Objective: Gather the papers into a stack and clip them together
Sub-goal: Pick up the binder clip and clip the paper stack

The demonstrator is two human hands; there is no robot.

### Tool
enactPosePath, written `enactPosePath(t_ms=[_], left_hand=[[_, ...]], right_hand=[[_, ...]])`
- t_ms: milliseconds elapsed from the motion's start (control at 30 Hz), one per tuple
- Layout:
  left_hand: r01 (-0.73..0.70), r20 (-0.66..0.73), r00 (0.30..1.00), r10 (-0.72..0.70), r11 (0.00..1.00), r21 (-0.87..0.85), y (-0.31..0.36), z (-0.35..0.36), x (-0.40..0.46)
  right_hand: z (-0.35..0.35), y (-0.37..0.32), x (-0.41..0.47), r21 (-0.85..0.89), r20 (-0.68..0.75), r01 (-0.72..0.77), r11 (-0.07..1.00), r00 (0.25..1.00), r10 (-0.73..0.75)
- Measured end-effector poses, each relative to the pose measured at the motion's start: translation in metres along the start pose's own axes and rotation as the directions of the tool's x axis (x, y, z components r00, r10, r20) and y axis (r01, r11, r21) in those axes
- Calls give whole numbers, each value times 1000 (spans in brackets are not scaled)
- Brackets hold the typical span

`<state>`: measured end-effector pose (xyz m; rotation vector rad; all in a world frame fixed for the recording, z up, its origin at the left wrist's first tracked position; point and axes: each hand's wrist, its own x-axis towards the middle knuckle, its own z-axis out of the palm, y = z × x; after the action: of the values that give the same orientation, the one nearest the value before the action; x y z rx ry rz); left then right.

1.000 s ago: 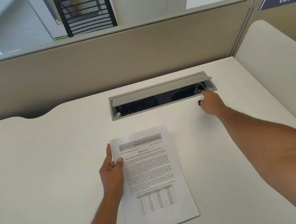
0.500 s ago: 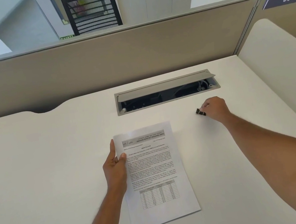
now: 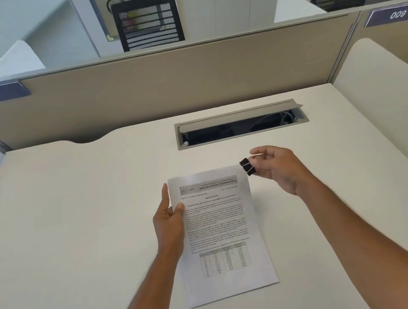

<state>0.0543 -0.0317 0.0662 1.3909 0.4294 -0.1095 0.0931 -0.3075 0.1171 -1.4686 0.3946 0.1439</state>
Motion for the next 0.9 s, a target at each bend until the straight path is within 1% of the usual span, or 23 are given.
enactPosePath(t_ms=[67, 133, 233, 433, 667, 900], left_hand=[[-8, 0, 1000, 8, 1000, 19, 0, -3, -4], [-20, 10, 1000, 20, 999, 37, 2, -6, -9], [-57, 40, 998, 54, 996, 68, 5, -8, -17], [-105, 78, 992, 100, 992, 65, 5, -11, -20], [-175, 98, 982, 164, 979, 107, -2, -14, -15], [-202, 109, 975, 193, 977, 72, -3, -14, -16]], right_hand=[[18, -12, -12, -149, 56, 66, 987, 997, -58], [36, -23, -20, -297, 103, 133, 946, 989, -106], [62, -38, -24, -438, 146, 203, 876, 977, -153], [103, -56, -22, -551, 216, 303, 778, 952, -217], [132, -70, -15, -645, 283, 329, 690, 941, -184], [143, -69, -10, -709, 310, 342, 617, 937, -163]])
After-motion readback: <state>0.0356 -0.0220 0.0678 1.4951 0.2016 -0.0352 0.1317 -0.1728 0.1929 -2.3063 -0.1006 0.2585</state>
